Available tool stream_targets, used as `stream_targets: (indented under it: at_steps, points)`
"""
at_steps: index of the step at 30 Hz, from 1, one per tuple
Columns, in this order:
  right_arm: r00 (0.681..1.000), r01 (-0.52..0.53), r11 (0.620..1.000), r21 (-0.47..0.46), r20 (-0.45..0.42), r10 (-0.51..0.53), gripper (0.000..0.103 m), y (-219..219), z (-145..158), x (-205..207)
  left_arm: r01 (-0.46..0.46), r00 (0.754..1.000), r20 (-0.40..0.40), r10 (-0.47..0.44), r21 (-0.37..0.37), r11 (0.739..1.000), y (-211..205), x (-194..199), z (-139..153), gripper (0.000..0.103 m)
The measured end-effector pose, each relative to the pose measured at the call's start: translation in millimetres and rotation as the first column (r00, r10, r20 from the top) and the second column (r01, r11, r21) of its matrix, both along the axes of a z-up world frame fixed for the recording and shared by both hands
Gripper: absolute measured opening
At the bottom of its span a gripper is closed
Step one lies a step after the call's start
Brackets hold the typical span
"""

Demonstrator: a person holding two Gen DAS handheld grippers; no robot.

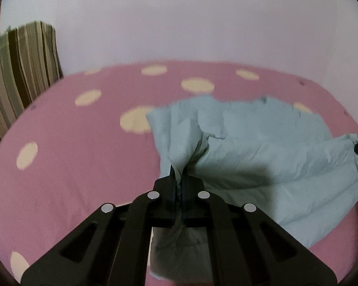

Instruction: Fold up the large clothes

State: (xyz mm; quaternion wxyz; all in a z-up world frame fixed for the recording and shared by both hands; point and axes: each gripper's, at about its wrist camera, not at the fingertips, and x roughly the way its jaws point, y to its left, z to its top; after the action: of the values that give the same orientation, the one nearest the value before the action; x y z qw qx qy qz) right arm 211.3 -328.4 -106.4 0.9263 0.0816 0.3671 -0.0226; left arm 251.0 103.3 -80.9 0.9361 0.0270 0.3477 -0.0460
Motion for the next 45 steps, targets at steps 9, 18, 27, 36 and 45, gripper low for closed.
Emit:
stream_targets:
  at_steps: [9,18,27,36,45]
  points:
    - [0.996,0.029,0.999,-0.025,0.086,-0.027,0.004,-2.9,36.0,86.6,-0.071,0.996,0.052,0.068,0.067,0.995,-22.3,97.0,36.4,0.003]
    - [0.999,0.032,0.999,-0.014,-0.026,-0.033,0.004,-4.9,-1.4,193.6,-0.141,0.988,-0.04,0.15,0.17,0.975,-38.5,192.8,-8.4,0.002]
    - [0.985,0.041,0.999,0.002,-0.166,-0.04,0.004,-6.0,-70.5,232.2,-0.169,0.966,-0.16,0.205,0.214,0.962,-34.9,225.6,-81.6,0.002]
    - [0.978,0.047,0.999,-0.013,-0.204,-0.048,0.006,-3.1,-93.9,239.6,-0.167,0.962,-0.17,0.213,0.253,0.953,-39.1,231.5,-105.7,0.003]
    - [0.991,0.079,0.995,0.055,-0.117,-0.072,0.041,-0.4,-44.8,216.7,-0.187,0.973,-0.092,0.211,0.221,0.957,-52.0,200.2,-49.6,0.032]
